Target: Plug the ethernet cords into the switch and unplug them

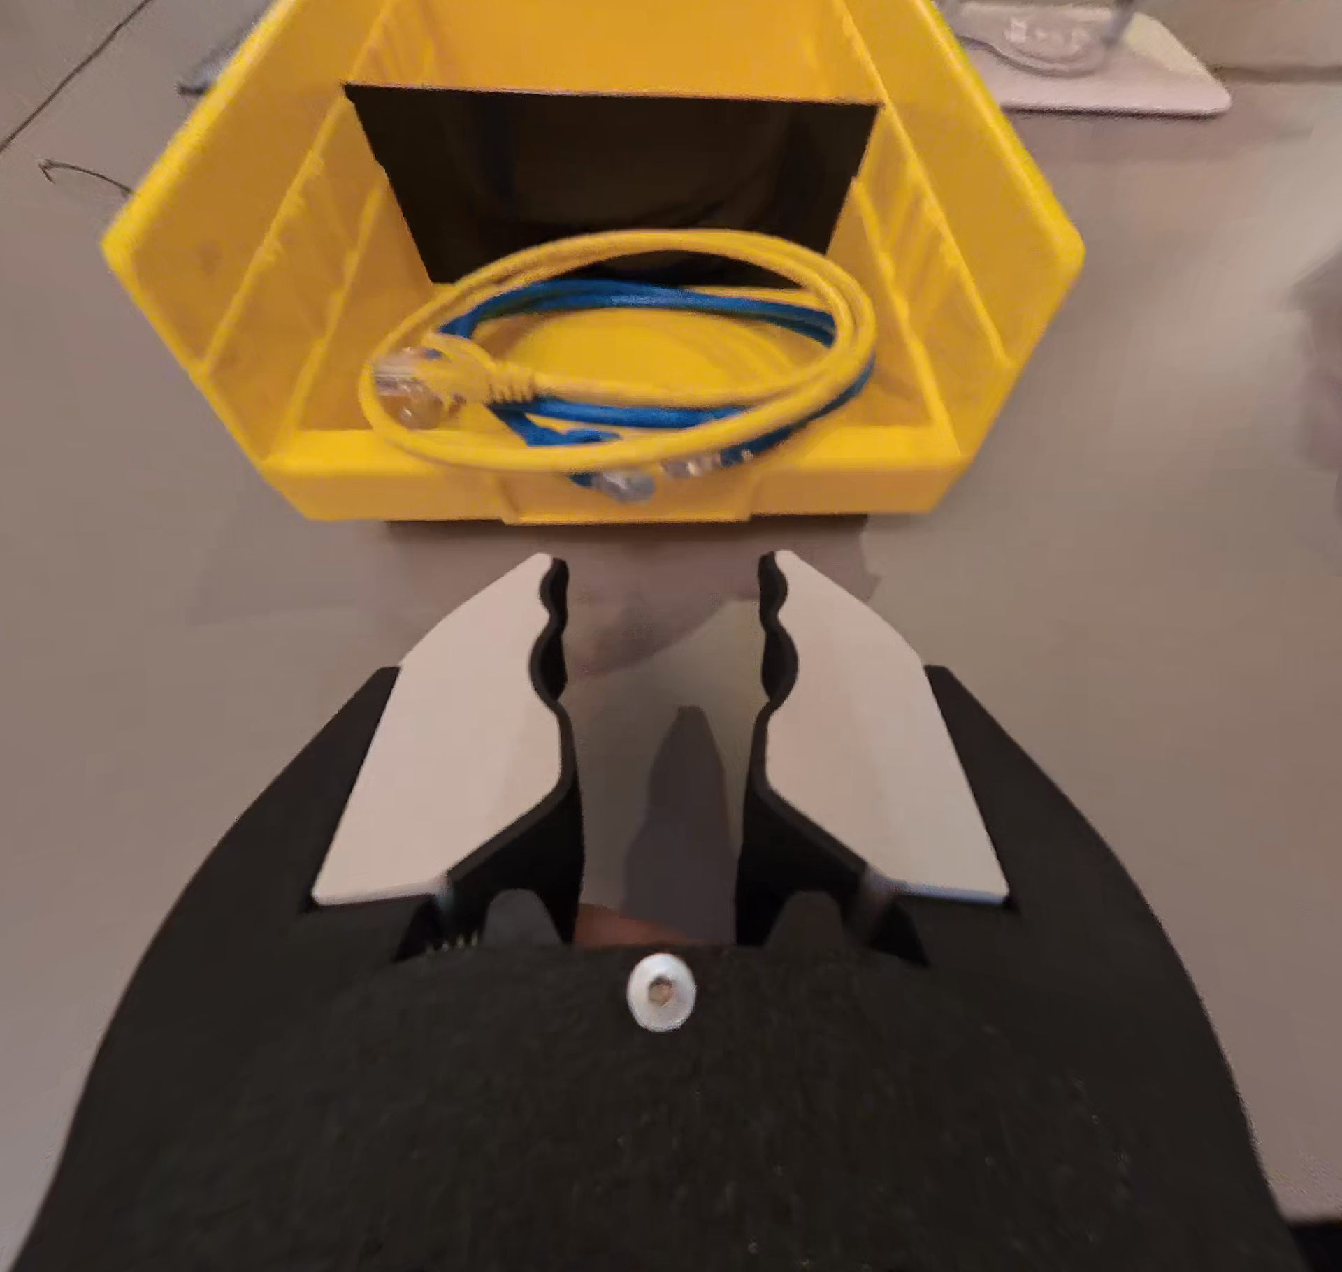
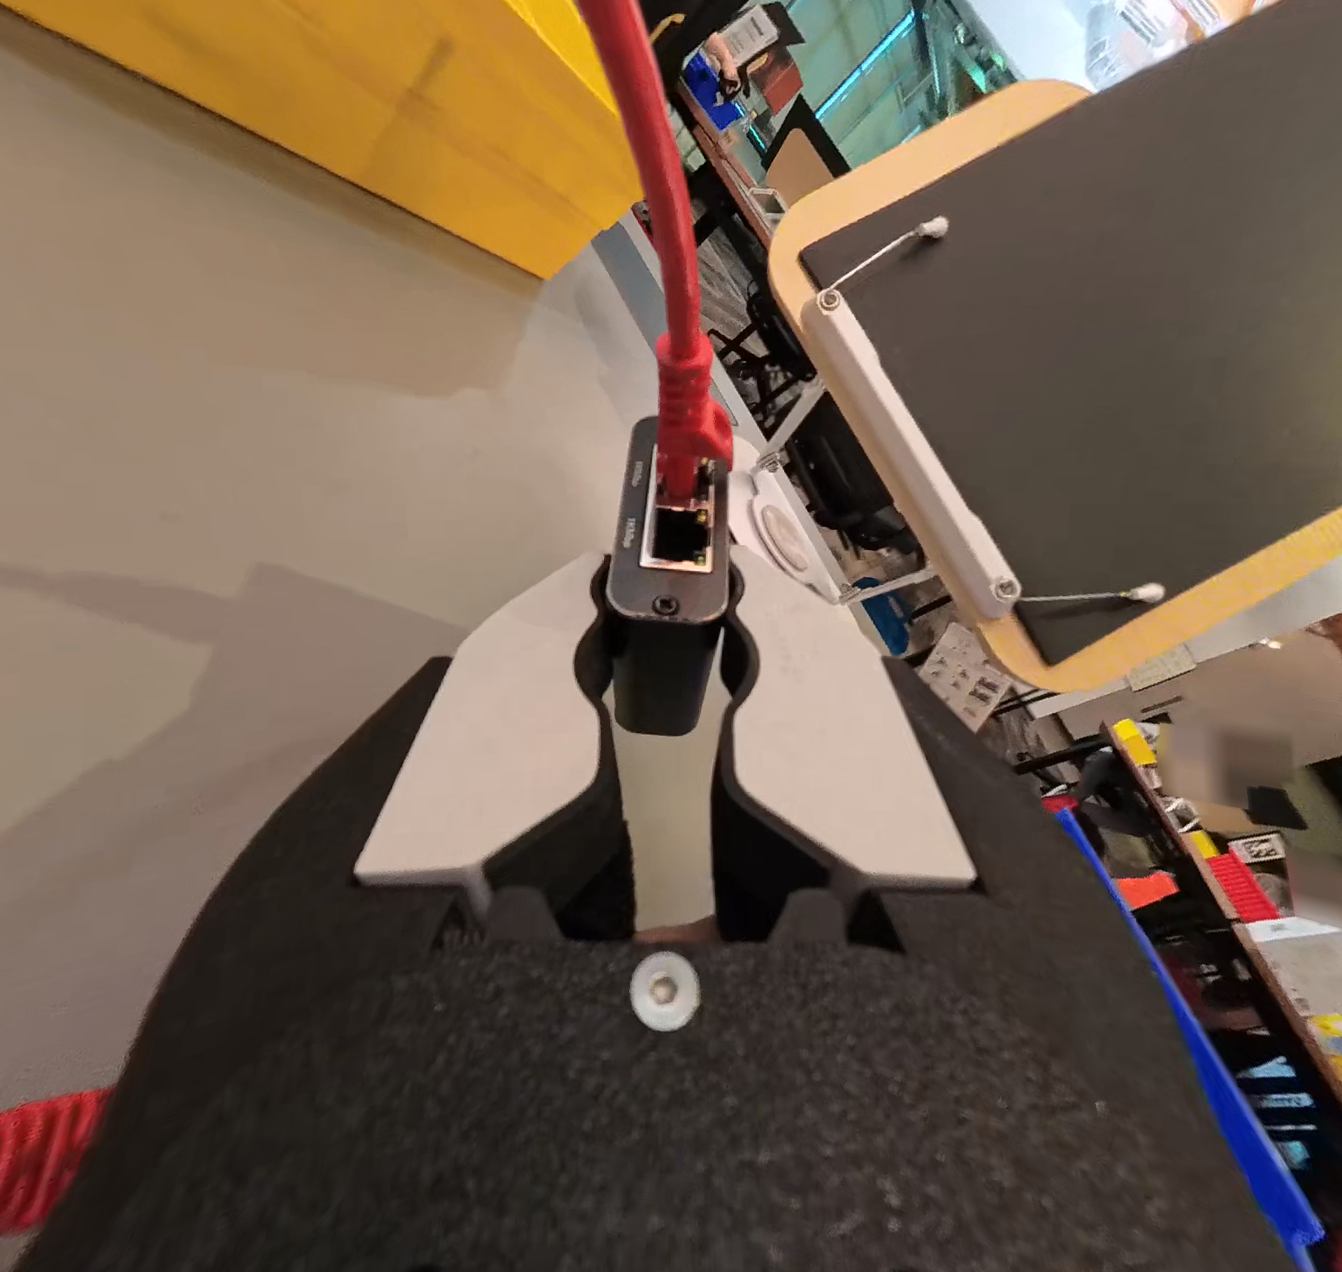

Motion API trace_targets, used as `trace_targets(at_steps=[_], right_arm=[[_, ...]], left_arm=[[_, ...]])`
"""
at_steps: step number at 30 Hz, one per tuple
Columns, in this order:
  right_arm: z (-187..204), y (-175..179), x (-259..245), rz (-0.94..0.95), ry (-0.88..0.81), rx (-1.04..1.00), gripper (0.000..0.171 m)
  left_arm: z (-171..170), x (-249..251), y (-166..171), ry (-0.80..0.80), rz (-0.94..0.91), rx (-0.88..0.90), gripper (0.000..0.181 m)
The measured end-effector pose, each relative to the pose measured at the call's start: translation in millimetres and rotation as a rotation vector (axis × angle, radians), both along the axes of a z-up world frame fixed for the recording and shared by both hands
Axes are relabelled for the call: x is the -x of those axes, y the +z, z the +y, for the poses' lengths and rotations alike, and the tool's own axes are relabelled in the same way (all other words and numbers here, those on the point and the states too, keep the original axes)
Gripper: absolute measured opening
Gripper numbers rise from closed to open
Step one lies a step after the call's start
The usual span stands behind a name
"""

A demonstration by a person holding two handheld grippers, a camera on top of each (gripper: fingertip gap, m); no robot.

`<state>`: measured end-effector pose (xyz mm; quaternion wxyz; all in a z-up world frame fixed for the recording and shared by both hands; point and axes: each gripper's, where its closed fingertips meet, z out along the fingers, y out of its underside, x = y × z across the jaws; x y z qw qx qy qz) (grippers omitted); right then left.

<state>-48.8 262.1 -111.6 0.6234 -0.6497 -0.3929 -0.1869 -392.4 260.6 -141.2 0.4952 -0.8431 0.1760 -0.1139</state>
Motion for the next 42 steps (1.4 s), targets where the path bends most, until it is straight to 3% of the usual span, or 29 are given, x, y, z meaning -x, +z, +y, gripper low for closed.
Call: trace_targets(at_steps=[2, 10, 14, 24, 42], right_arm=[[0, -4, 1, -0.053, -0.002, -0.006, 0.025], [-2, -18, 14, -0.077, 0.046, 0.047, 0.025], [-3, -19, 15, -0.091, 0.049, 0.046, 0.025], [-3, -16, 13, -0.085, 0.047, 0.039, 0.025], [-4, -11, 4, -0.069, 0.029, 0.030, 0.025]], left_arm=[[11, 3, 5, 0.022, -0.005, -0.025, 0.057], [27, -3, 11, 0.029, -0.057, -0.025, 0.049], [26, 3, 5, 0.053, -0.078, -0.002, 0.037], [33, 14, 8, 0.044, 0.075, -0.045, 0.011], [87, 28, 165, -0.008, 0.360, -0.343, 0.006]])
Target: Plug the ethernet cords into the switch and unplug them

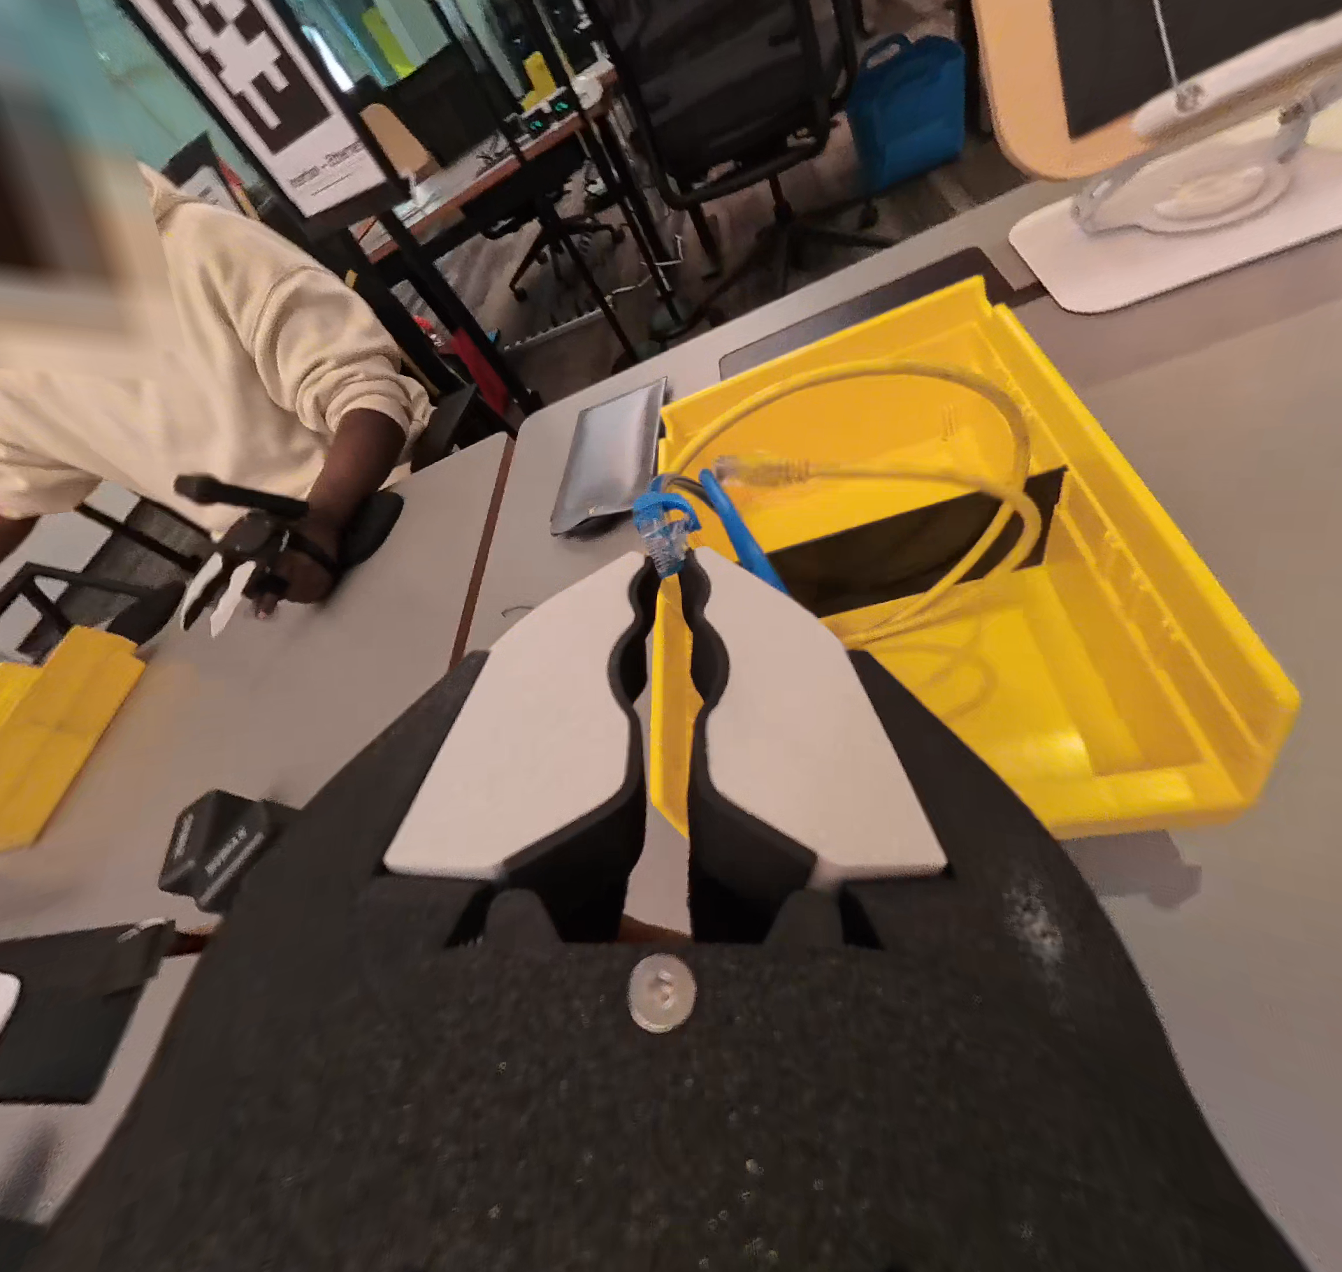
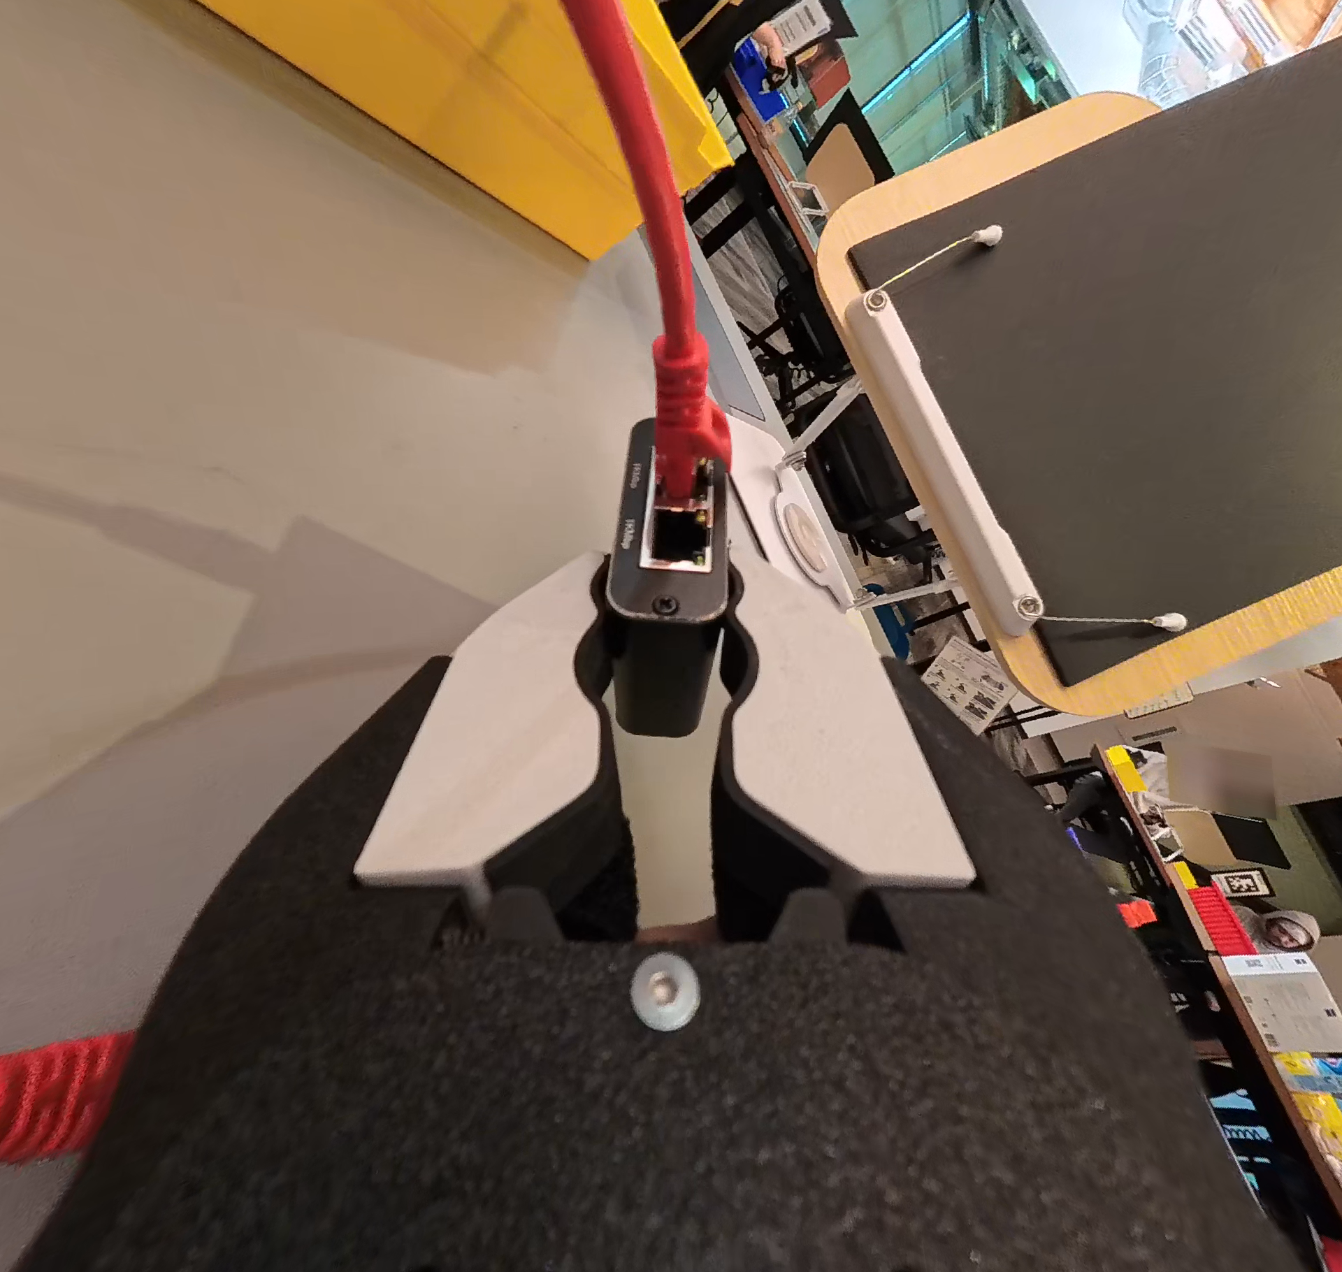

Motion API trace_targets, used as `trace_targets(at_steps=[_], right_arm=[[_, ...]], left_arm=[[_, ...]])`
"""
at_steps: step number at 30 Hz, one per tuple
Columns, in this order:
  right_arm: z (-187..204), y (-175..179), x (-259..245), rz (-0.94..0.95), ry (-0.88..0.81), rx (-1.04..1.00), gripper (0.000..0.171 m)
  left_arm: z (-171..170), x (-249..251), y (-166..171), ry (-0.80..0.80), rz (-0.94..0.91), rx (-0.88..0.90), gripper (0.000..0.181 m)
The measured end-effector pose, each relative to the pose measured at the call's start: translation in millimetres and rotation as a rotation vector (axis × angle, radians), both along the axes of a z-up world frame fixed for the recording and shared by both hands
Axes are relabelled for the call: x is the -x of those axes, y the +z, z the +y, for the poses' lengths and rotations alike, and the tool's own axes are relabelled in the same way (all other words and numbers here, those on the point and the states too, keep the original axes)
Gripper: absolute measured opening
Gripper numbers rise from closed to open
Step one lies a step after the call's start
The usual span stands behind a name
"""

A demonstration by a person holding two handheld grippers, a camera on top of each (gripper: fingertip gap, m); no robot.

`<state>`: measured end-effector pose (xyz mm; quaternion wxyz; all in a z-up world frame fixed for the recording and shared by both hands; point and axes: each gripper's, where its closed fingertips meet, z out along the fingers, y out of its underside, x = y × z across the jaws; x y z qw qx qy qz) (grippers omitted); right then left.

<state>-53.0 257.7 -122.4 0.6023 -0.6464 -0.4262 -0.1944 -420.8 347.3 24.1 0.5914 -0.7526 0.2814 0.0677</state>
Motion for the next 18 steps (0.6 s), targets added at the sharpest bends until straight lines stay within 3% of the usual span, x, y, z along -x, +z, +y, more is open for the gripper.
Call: trace_targets(at_steps=[4, 9, 12, 15, 18], right_arm=[[-1, 1, 1, 0.000, 0.004, -0.002, 0.025], [-1, 1, 1, -0.014, 0.004, -0.007, 0.025], [-1, 2, -1, -0.007, -0.001, -0.007, 0.025], [0, 4, -4, 0.009, -0.012, -0.012, 0.025], [0, 7, -6, 0.020, -0.016, -0.023, 0.025]], left_arm=[[1, -15, 15, -0.111, 0.137, 0.008, 0.006], [-22, -29, 18, -0.248, 0.146, 0.058, 0.006], [-35, -22, 48, -0.255, 0.052, 0.006, 0.006], [-63, -35, 80, -0.408, -0.039, -0.003, 0.006], [-96, -52, 90, -0.593, -0.092, 0.125, 0.006]])
